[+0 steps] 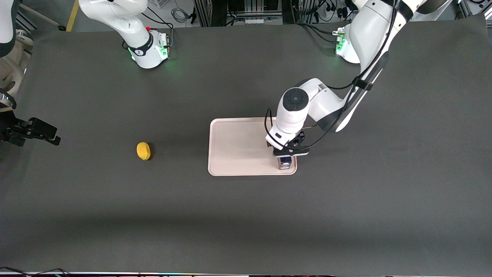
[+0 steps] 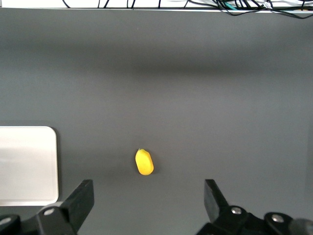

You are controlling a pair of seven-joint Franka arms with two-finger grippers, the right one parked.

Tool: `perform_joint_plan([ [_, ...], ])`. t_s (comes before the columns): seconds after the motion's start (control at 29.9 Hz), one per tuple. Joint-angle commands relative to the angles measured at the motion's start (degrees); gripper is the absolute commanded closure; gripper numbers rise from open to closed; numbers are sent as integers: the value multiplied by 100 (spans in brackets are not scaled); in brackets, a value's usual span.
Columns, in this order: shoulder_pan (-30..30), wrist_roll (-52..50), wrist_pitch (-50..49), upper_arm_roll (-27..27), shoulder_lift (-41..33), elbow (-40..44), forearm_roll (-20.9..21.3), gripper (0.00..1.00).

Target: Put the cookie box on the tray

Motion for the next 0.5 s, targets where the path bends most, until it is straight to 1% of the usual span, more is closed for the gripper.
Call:
perform_joint_plan([
  [0.0, -106, -166, 103, 80, 87, 149, 131, 0],
  [0.23, -97, -123, 95, 115, 8, 167, 122, 0],
  [0.47, -35, -35, 7, 124, -299, 202, 87, 0],
])
